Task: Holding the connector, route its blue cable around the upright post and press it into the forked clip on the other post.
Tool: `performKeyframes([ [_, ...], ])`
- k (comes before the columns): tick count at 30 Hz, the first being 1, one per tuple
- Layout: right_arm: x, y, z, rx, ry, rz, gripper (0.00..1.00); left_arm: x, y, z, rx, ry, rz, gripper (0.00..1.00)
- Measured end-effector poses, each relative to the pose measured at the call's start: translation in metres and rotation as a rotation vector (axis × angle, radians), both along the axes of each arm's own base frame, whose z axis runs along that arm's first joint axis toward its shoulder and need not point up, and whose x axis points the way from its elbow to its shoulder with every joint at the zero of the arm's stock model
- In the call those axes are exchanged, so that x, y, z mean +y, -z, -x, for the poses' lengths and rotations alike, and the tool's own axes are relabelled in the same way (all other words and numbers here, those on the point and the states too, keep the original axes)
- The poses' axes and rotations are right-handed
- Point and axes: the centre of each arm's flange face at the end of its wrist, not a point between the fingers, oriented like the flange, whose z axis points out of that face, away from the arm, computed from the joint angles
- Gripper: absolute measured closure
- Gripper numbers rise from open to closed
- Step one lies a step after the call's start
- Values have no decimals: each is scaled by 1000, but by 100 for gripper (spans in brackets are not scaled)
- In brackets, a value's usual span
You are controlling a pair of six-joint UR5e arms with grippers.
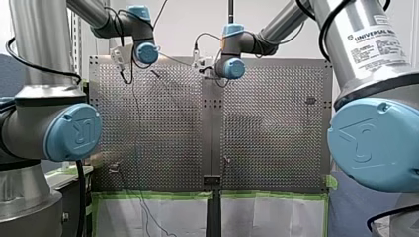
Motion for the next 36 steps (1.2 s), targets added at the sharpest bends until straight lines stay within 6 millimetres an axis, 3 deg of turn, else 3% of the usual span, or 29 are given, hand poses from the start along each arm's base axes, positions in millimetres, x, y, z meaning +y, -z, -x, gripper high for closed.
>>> performKeyframes([
  [10, -14, -17, -11, -33, 0, 24, 100, 25, 6, -50, 2, 5, -11, 100],
  [17, -27, -36, -14, -64, 8, 52, 100, 45, 4, -69, -16, 17, 5, 100],
  [22, -33, -30, -17, -59, 12, 48, 100, 59, 19, -85, 6, 24, 2, 100],
  [31, -40, -21, -18, -57, 28, 40, 100, 65, 53, -112, 50, 76, -9, 100],
  [36, -46, -12, -19, -53, 35, 36, 100, 70, 60, -120, 44, 105, -4, 100],
])
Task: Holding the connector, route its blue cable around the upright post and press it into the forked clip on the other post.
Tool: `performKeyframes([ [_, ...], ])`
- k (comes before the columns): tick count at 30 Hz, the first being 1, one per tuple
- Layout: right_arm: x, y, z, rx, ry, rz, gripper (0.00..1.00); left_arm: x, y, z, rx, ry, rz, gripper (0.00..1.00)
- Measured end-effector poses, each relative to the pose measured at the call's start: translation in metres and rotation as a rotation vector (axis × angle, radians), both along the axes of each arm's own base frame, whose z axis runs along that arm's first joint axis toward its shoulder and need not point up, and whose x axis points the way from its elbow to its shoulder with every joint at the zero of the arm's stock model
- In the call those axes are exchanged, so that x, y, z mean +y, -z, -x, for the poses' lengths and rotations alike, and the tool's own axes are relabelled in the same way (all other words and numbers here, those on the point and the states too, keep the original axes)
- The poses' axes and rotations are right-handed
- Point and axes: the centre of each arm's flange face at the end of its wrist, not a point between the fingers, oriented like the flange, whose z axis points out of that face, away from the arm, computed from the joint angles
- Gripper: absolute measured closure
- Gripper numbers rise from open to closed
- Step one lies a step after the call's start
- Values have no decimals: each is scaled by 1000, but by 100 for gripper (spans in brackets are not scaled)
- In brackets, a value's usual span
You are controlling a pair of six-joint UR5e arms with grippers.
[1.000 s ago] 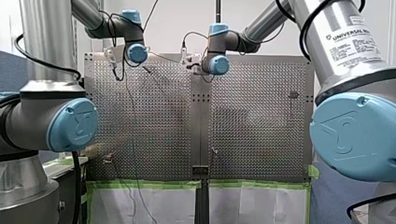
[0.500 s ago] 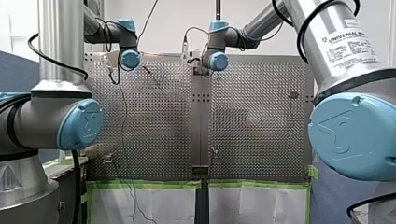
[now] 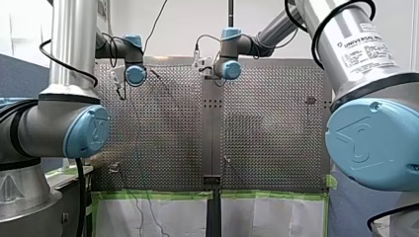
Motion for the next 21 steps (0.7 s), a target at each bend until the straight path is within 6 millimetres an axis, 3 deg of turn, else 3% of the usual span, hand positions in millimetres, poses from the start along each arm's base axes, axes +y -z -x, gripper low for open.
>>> performKeyframes([
  [6, -7, 10, -1, 3, 6, -3, 100, 8, 1, -6, -14, 38, 6, 100],
  [14, -18, 7, 3, -5, 19, 6, 100, 9, 23, -23, 29, 92, -18, 100],
  [21, -26, 6, 6, -10, 28, 10, 100, 10, 27, -32, 36, 139, -29, 100],
])
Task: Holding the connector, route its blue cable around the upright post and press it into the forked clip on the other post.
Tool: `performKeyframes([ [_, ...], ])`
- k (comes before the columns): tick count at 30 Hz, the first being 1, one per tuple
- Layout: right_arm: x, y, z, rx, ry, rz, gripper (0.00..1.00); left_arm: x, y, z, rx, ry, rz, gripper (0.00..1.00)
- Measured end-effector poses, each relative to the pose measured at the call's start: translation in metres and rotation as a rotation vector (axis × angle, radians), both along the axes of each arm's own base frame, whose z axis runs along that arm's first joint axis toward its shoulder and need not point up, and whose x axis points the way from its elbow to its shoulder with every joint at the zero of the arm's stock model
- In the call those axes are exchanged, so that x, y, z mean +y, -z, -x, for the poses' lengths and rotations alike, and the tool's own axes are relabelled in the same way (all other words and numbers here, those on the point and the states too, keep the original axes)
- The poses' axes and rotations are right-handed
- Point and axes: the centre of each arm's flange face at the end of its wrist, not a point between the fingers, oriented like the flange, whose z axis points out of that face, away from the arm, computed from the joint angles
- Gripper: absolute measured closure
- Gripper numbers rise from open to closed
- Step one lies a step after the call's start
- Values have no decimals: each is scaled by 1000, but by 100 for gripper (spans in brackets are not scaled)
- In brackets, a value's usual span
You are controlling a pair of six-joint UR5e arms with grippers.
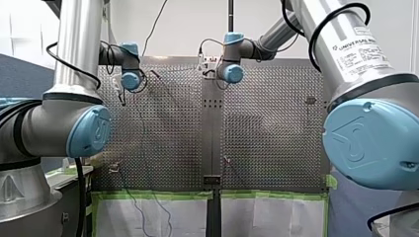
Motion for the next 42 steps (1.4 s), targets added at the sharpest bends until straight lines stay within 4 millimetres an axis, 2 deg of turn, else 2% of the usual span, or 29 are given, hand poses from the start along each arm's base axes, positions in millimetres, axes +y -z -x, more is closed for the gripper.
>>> performKeyframes([
  [6, -8, 8, 2, 16, 12, -15, 100, -3, 14, -9, 34, 45, -11, 100],
  [13, -11, 20, 4, 44, 28, -42, 100, -4, 22, -6, 75, 33, -23, 100],
  [14, -11, 20, 4, 46, 28, -44, 100, -4, 24, -5, 84, 29, -24, 93],
  [15, -11, 21, 4, 47, 29, -45, 100, -5, 26, -4, 93, 25, -24, 93],
  [16, -11, 21, 5, 48, 29, -47, 100, -4, 29, -2, 105, 19, -24, 82],
  [17, -11, 21, 5, 49, 30, -47, 100, -4, 31, -1, 112, 14, -23, 61],
  [18, -11, 22, 5, 50, 30, -49, 100, -4, 33, 0, 118, 9, -22, 61],
  [19, -11, 22, 5, 51, 30, -50, 100, -5, 35, 1, 125, 6, -20, 46],
  [24, -11, 24, 5, 59, 31, -57, 100, -6, 38, 3, 132, 14, -14, 46],
  [25, -11, 25, 5, 60, 31, -59, 100, -6, 38, 3, 132, 15, -13, 0],
  [34, -9, 39, 7, 96, 33, -100, 100, -7, 42, -2, 122, 76, 27, 0],
  [38, -9, 55, 9, 118, 44, -126, 100, -9, 46, -8, 121, 113, 51, 0],
  [42, -8, 72, 13, 135, 60, -147, 100, -10, 42, -13, 107, 148, 73, 0],
])
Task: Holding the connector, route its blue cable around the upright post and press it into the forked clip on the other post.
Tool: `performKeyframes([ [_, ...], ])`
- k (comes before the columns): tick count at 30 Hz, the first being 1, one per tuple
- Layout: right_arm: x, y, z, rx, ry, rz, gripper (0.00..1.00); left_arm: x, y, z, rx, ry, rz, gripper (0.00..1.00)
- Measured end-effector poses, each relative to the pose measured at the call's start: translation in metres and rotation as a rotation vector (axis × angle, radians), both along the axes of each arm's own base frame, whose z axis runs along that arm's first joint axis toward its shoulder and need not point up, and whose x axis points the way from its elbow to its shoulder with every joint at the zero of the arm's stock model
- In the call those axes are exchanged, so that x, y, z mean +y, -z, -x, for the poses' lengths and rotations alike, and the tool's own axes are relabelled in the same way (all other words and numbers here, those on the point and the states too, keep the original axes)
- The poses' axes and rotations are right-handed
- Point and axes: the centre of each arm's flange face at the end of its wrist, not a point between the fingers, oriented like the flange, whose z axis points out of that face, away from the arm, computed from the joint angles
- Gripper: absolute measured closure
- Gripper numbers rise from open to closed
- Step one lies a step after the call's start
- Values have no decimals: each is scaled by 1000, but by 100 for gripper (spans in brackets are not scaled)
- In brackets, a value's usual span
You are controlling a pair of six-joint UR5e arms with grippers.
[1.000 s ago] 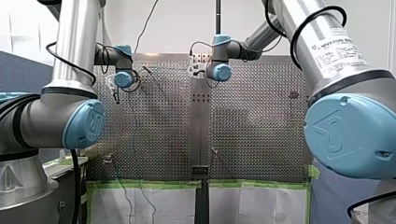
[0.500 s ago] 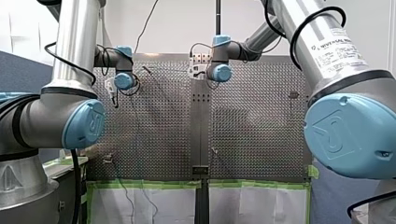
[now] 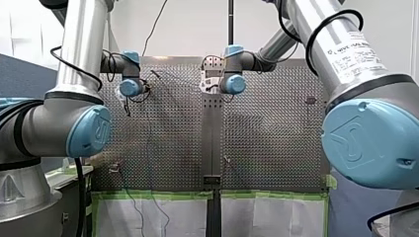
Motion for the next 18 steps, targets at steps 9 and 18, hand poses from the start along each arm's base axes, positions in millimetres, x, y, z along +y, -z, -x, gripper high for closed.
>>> performKeyframes([
  [9, -3, 37, 20, 34, 67, -40, 100, 3, -8, -5, 2, 22, 56, 0],
  [18, -8, 72, 45, 40, 148, -49, 100, 1, -6, -3, 21, 22, 60, 0],
])
